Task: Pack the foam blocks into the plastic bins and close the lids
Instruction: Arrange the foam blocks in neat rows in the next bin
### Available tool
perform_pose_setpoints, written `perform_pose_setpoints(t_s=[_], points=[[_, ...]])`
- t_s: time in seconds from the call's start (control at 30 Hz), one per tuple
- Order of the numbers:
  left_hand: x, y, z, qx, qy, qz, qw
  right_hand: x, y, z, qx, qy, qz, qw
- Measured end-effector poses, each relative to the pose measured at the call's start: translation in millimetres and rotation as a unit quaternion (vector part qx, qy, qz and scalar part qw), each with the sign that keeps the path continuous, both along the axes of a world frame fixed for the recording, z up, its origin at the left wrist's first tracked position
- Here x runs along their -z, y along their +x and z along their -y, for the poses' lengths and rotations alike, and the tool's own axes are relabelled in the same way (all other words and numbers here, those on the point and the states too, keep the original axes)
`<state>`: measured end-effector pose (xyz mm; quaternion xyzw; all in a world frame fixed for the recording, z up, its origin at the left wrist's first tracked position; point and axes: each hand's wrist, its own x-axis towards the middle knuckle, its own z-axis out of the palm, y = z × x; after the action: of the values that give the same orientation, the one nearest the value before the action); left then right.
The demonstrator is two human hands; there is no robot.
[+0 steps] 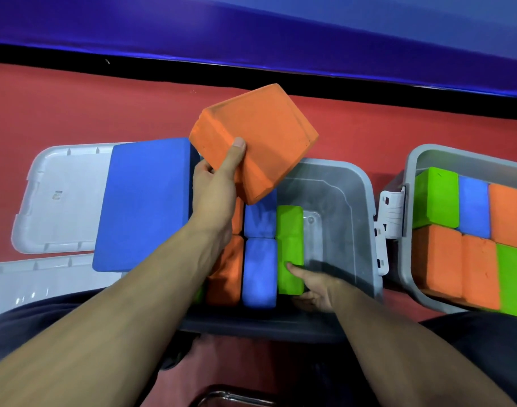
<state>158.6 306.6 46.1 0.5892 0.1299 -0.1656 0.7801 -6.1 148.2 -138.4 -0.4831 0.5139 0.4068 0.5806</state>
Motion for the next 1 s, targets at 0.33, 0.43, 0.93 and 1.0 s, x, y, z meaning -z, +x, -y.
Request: perform_pose_setpoints(t_s=[0.33,0.43,0.93,1.0], points=[[-12,-1,3,-0.024,-0.005,0.007,1.000,-28,2,7,0.046,-0.047,0.115,0.991],[-19,-3,4,-0.037,-0.019,0.013,0.999,-28,-8,7,0.040,-0.146,0.189,0.970],[-32,-7,-5,-0.042,0.002,0.001,0.999,-76,22,-5,0.035,-0.459,0.258,0.849],[-34,-6,-5,-0.047,0.008,0.001,0.999,-85,36,-6,0.016,-0.474,0.237,0.848]])
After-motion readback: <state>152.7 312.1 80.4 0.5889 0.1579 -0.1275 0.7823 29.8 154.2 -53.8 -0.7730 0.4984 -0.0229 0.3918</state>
